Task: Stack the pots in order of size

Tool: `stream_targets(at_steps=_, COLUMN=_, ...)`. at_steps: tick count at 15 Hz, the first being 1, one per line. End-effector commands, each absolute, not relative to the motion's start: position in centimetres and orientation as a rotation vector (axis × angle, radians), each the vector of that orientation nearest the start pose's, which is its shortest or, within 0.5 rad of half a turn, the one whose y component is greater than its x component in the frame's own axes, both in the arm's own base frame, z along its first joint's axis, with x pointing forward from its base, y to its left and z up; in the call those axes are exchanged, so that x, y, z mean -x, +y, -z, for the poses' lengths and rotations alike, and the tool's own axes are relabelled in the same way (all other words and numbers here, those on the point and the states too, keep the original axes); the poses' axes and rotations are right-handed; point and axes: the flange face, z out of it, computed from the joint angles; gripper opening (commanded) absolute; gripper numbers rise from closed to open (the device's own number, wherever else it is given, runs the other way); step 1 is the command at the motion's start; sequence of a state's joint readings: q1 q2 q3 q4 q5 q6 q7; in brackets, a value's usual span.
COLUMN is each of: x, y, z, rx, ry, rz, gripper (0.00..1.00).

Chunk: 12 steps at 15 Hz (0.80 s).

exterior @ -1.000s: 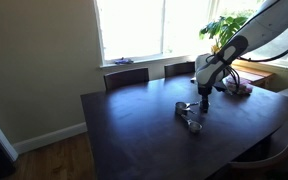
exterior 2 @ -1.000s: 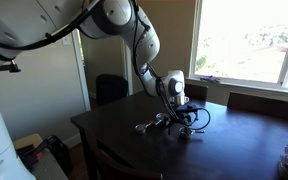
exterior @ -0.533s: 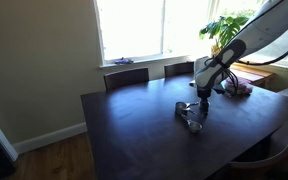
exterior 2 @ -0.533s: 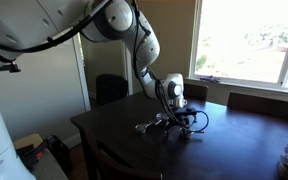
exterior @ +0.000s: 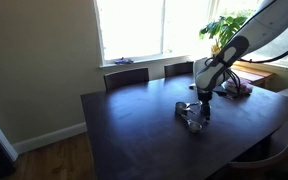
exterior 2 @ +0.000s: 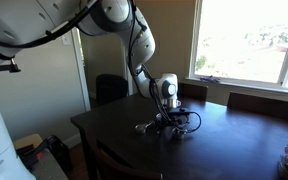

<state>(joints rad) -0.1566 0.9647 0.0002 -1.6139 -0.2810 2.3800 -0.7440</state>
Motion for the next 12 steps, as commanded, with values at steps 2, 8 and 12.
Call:
stream_targets(at_steps=2, x=-58.7, y=-7.1, z=-5.2, rx=2.878, ry=-1.132, rz=-0.458, gripper=0.98)
stream_targets(at_steps=8, x=-54.4, y=-5.0, z=-6.7, rx=2.813, ry=-1.185, rz=-0.448, gripper=1.0)
stream_targets(at_steps=12, x=-54.6, y=-4.6, z=-8.1, rx=2.799, ry=-1.28, rz=-0.327, gripper=1.0)
